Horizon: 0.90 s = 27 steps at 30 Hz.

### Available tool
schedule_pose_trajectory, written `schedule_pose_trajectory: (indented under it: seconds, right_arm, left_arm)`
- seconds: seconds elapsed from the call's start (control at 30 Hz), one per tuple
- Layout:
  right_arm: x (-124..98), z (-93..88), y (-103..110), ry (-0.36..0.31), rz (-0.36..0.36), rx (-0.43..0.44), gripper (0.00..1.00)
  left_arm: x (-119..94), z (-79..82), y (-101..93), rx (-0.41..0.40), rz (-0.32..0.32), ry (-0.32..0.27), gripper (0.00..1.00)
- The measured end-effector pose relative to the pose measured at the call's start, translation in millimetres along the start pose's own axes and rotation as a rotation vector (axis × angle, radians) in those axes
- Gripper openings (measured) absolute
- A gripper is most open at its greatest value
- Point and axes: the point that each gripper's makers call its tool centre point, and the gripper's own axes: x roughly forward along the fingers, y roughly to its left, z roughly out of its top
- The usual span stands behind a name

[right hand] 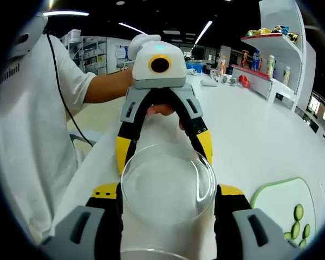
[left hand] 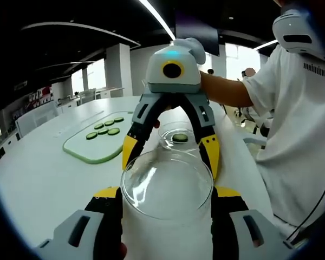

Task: Open the petri dish lid, add cucumber slices into the petri dish, and close the lid

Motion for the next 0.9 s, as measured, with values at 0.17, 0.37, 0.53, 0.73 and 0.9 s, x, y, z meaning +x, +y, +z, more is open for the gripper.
schedule_pose_trajectory:
  seconds: [0.17, 0.37, 0.53, 0.73, 0.9]
  right_arm:
    - [-8.4, 0.5, -0.5, 0.007, -0.011, -0.003, 0.67]
    - [-18.8, 0.2, 0.4, 0.014, -0.028, -0.005, 0.67]
    - [-28.7, -1.5, 2.3, 0.018, -0.04, 0.003, 0.67]
    - [-41.1, -0.9, 3.2, 0.023, -0.056, 0.002, 0.67]
    - [-50.8, -3.0, 3.6, 0.027, -0.072, 0.003, 0.67]
  left_arm:
    - [2.7, 8.8, -0.8, 0.016, -0.001, -0.007, 0.66]
    - [7.1, 17.9, -2.9, 0.031, -0.006, -0.009, 0.66]
    - [12.3, 25.5, -5.8, 0.041, -0.014, -0.017, 0.66]
    - [17.0, 36.0, -9.1, 0.055, -0.025, -0.029, 0.66]
    - [23.7, 43.6, -11.5, 0.066, -0.034, -0.037, 0.66]
